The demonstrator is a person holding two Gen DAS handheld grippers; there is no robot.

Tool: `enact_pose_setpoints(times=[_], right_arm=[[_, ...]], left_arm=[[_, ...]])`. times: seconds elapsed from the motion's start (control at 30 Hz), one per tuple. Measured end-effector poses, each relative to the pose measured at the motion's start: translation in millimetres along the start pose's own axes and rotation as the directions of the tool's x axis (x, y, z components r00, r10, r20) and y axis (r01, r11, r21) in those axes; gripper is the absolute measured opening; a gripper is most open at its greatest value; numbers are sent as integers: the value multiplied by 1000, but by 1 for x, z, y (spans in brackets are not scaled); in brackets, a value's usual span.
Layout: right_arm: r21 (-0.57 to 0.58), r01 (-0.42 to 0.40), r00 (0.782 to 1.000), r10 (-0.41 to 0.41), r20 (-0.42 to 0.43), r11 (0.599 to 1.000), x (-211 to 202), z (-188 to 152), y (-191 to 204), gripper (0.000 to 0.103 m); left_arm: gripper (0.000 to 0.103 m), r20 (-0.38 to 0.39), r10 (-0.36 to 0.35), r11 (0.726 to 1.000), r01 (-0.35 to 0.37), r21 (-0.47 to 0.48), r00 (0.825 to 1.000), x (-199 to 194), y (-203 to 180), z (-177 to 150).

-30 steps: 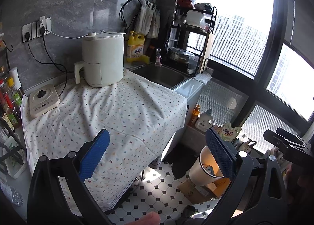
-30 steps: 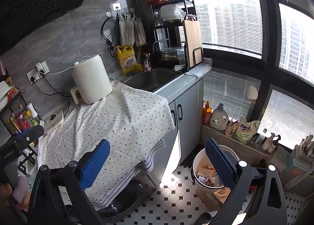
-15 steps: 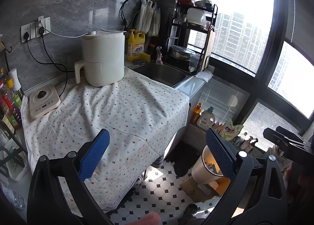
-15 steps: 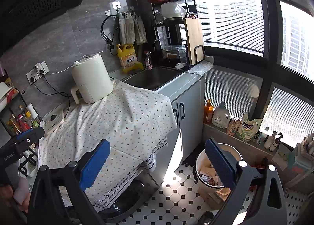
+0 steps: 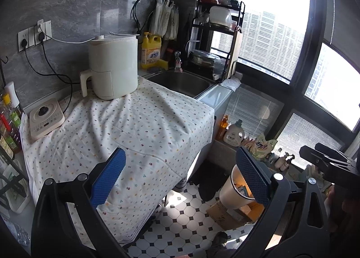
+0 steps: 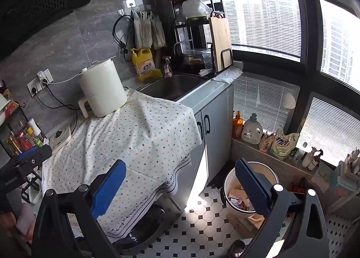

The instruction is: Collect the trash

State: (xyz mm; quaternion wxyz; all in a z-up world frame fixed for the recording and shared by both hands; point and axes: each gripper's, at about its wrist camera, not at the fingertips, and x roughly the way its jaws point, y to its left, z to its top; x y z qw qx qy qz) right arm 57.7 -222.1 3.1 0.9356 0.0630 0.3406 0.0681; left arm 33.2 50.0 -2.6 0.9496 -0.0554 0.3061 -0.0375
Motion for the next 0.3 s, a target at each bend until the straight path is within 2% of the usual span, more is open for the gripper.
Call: enact_pose_setpoints(times=[0.3], right_arm=[[-19,5,1000,-5,-16,1000,8,0,11,95]], left_arm=[[97,-17,-6,1000,6,-14,1000,9,17,-1]])
